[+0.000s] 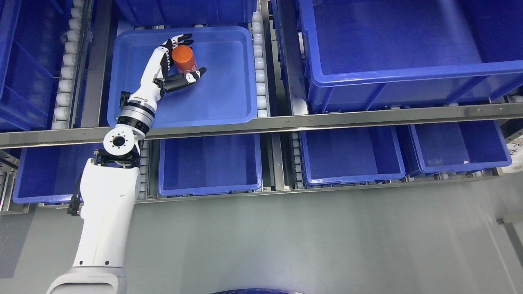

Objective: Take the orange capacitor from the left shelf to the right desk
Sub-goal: 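Close the left hand fingers around the orange capacitor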

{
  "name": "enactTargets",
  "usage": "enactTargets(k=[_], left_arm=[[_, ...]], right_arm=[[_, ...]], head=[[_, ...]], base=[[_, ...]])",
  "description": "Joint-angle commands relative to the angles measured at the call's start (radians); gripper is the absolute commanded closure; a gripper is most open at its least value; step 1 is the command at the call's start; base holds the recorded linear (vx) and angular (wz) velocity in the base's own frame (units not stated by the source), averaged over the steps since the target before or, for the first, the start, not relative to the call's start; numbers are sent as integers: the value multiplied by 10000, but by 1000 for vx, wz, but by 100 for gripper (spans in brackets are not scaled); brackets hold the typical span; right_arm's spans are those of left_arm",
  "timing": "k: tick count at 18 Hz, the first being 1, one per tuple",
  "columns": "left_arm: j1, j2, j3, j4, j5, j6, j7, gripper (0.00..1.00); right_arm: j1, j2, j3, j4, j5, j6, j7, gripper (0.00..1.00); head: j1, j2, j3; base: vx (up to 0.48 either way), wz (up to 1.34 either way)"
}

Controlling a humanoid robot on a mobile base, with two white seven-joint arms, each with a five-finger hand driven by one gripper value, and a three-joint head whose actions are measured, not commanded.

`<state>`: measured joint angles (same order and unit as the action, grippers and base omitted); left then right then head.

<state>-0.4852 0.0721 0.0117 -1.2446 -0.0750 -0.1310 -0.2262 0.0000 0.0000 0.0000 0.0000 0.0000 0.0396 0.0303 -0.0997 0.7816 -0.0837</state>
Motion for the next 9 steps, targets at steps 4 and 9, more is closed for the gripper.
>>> enactTargets(k=[4,9], left_arm=[[50,-261,66,1539,-17,-1681,-23,98],[50,-429,251,1570,44,-1849,-23,100]], right_arm=[[337,-174,-108,-230,0,3,4,0],[337,-174,-108,-230,0,3,4,0]], head=[[0,0,0],[0,0,0]], base=[[0,0],[0,0]])
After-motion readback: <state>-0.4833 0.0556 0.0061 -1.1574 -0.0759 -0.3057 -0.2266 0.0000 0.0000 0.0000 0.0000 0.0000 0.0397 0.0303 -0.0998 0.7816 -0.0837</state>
